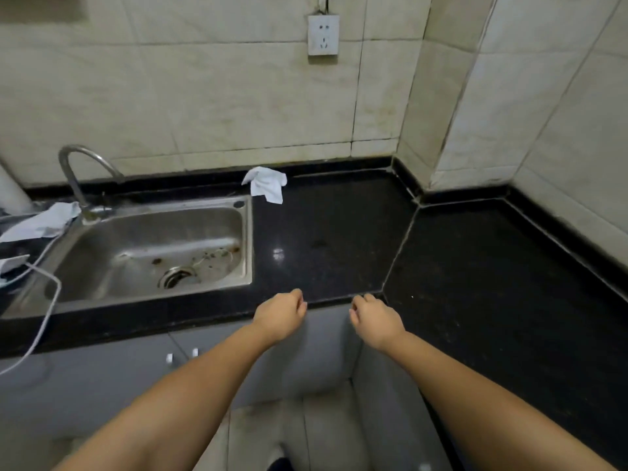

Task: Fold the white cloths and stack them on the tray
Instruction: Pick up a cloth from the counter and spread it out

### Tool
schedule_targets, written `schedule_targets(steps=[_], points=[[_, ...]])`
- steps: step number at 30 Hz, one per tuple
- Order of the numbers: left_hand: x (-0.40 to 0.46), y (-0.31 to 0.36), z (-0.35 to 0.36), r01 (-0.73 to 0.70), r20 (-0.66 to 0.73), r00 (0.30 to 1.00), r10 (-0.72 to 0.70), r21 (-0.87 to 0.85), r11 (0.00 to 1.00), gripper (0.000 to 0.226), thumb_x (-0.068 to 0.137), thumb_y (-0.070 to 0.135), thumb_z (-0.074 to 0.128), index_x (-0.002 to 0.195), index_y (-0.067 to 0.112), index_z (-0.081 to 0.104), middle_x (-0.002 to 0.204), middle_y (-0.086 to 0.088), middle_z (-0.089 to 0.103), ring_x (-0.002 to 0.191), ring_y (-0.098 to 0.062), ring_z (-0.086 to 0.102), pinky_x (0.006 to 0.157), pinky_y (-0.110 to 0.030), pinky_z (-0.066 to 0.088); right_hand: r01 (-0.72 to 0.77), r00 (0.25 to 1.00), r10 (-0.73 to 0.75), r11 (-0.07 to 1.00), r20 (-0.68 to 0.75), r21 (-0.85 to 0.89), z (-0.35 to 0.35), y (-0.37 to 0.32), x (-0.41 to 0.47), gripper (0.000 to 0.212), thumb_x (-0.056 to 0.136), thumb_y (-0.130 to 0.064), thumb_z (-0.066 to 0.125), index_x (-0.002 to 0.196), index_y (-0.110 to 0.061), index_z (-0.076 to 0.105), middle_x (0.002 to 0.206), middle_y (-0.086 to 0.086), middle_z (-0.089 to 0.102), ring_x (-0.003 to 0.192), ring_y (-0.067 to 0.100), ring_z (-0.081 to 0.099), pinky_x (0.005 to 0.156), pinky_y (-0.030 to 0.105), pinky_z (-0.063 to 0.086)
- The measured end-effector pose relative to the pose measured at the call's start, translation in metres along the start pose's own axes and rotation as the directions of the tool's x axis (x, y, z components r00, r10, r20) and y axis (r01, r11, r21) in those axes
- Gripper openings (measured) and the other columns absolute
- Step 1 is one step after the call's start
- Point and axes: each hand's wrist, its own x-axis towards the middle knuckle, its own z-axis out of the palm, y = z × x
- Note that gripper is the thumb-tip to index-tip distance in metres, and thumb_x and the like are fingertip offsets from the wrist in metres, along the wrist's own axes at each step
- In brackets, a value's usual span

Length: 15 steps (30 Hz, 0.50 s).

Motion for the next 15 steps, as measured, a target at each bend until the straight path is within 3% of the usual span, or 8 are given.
schedule_targets(steps=[8,15], points=[[0.145,-0.054,-0.068,-0.045,0.011,0.999,0.045,0.03,0.999,0.027,0.099,0.032,0.036,0.105,0.011,0.051,0.101,-0.012,0.066,0.09,-0.032,0.062,0.074,-0.038,0.048,-0.026,1.0,0.026,0.998,0.002,0.064,-0.035,-0.031,0.147,0.03,0.101,-0.032,0.033,0.115,-0.011,0.051,0.115,0.009,0.053,0.102,0.029,0.055,0.079,0.038,0.045],[0.246,-0.085,-0.083,0.042,-0.005,0.999,-0.042,0.031,0.999,0.02,0.097,0.026,0.038,0.106,0.013,0.051,0.104,-0.011,0.065,0.091,-0.032,0.061,0.072,-0.036,0.044,0.036,0.998,-0.042,0.993,0.048,0.113,-0.05,-0.039,0.283,0.03,0.1,-0.031,0.038,0.115,-0.011,0.054,0.116,0.009,0.055,0.103,0.027,0.057,0.085,0.042,0.049]])
